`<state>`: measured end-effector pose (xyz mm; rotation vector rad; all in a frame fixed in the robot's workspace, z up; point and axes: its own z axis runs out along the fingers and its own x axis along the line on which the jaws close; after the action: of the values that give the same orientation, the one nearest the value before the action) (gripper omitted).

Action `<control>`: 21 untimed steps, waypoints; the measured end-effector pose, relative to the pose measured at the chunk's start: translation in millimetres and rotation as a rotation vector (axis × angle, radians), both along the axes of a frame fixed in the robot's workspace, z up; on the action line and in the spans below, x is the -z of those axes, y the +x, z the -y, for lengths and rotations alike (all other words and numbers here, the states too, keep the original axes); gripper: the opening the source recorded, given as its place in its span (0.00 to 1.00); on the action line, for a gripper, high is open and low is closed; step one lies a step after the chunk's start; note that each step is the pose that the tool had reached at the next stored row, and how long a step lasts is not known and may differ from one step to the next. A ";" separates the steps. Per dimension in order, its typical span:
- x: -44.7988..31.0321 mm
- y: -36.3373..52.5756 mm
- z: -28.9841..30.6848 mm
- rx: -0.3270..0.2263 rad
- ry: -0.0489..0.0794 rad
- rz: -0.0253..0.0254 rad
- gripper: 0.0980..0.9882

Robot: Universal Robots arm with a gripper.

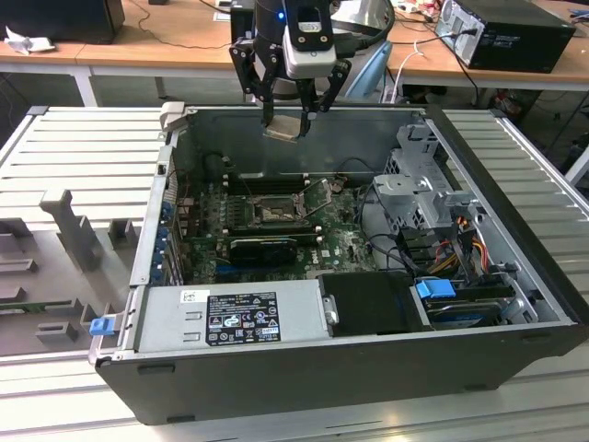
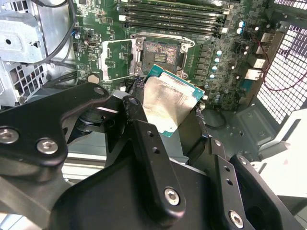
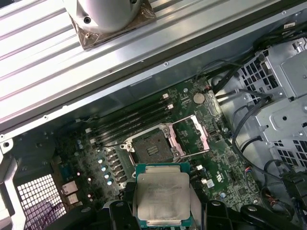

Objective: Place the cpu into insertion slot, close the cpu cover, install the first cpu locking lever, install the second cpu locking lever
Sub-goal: 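Place the cpu into insertion slot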

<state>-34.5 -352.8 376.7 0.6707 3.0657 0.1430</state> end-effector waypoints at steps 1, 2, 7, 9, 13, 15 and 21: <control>0.0 0.0 0.0 0.002 0.000 0.0000 0.48; 0.0 0.0 0.0 0.003 0.000 0.0000 0.48; 0.0 0.0 0.0 0.009 0.000 0.0000 0.48; 0.0 0.0 0.0 0.012 0.000 0.0000 0.48; 1.0 0.0 0.0 0.065 0.000 -0.0001 0.48; 2.1 0.0 0.0 0.120 0.000 0.0000 0.48; 3.2 0.0 0.0 0.237 0.000 0.0000 0.48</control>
<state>-34.5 -352.8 373.5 1.0244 2.9550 0.1414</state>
